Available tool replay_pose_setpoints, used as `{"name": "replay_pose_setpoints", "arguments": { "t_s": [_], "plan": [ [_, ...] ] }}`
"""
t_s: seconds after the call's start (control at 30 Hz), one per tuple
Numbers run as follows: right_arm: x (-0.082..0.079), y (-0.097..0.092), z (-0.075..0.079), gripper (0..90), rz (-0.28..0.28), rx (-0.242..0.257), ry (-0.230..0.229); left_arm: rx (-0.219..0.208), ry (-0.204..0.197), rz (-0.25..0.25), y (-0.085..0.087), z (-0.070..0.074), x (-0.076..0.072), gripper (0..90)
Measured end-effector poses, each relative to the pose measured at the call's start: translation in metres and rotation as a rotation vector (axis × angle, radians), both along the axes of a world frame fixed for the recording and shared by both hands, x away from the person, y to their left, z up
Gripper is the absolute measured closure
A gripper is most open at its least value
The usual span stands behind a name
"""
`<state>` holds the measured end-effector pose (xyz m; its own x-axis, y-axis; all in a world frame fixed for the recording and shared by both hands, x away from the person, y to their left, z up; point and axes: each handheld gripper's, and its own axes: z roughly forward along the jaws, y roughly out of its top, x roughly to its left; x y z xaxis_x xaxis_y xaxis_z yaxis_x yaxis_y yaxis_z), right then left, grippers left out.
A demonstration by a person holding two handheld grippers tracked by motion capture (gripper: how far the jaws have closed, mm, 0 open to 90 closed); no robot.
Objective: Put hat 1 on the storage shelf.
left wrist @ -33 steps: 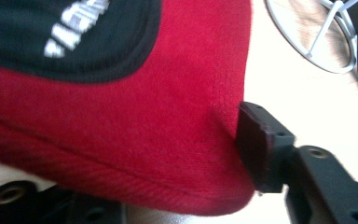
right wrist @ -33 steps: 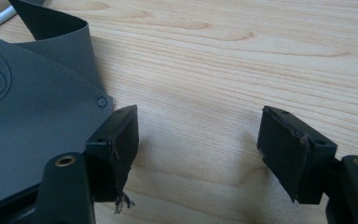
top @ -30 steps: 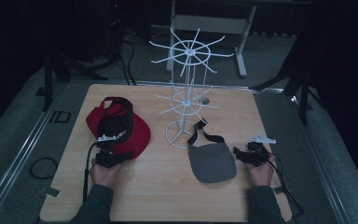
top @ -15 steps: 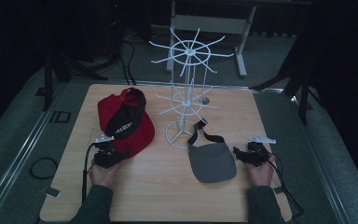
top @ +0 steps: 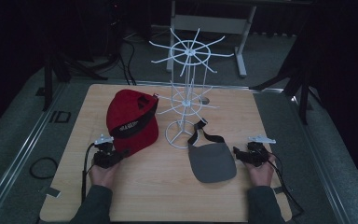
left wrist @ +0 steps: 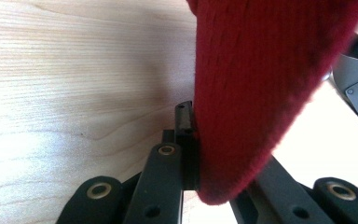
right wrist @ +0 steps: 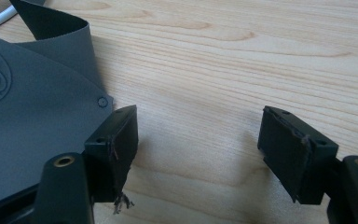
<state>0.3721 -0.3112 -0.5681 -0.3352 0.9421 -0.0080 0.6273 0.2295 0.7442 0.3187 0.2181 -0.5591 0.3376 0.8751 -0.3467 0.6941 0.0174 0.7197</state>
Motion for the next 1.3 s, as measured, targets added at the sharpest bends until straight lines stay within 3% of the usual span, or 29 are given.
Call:
{"name": "replay_pose_setpoints", "arguments": {
  "t_s": [0.37,0.63,1.3],
  "plan": [
    [0.000,0.000,0.000,28.4,0.001,0.000,0.000,-0.003,-0.043,0.041,0.013,0.016,-0.004,86.1],
    [0.000,0.000,0.000,28.4,0.001,-0.001,0.001,0.034,-0.075,0.060,0.024,0.031,-0.006,86.0],
    [0.000,0.000,0.000,28.3,0.001,0.000,0.001,0.060,-0.143,0.084,0.032,0.063,-0.006,86.0]
  ]
}}
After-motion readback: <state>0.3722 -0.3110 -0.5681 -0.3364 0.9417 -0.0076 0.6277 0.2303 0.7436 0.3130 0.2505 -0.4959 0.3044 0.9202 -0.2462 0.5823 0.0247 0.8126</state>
